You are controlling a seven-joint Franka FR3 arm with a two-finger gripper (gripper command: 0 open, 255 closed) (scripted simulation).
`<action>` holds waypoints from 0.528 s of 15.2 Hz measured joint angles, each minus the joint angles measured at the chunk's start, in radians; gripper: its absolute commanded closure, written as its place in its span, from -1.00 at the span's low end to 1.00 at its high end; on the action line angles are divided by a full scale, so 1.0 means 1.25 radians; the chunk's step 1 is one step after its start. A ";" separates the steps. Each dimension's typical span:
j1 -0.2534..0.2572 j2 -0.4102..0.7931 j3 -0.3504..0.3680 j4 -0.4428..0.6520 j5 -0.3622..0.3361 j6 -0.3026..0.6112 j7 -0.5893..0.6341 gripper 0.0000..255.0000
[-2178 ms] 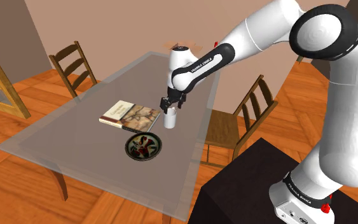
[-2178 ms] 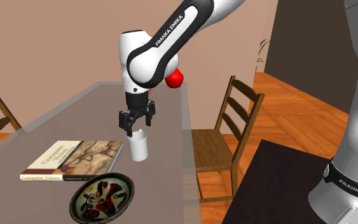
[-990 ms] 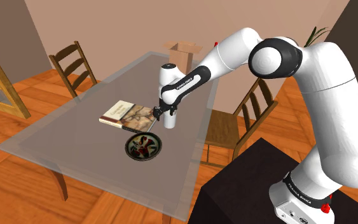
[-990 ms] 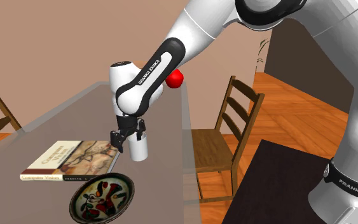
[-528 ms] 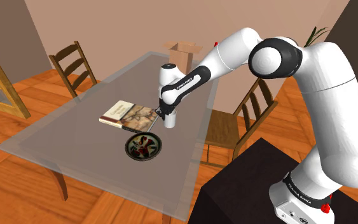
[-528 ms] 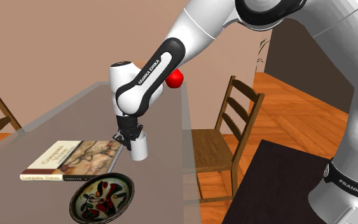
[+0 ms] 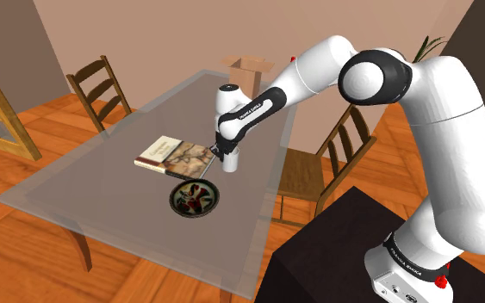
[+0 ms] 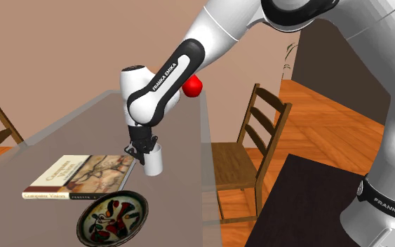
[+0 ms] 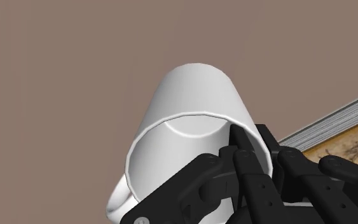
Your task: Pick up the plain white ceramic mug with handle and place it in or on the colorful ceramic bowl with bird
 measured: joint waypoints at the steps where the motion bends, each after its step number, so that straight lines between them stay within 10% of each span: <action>1: -0.001 -0.008 0.001 -0.003 0.001 -0.004 -0.001 1.00; 8: -0.005 -0.059 0.008 -0.010 0.009 -0.049 -0.007 1.00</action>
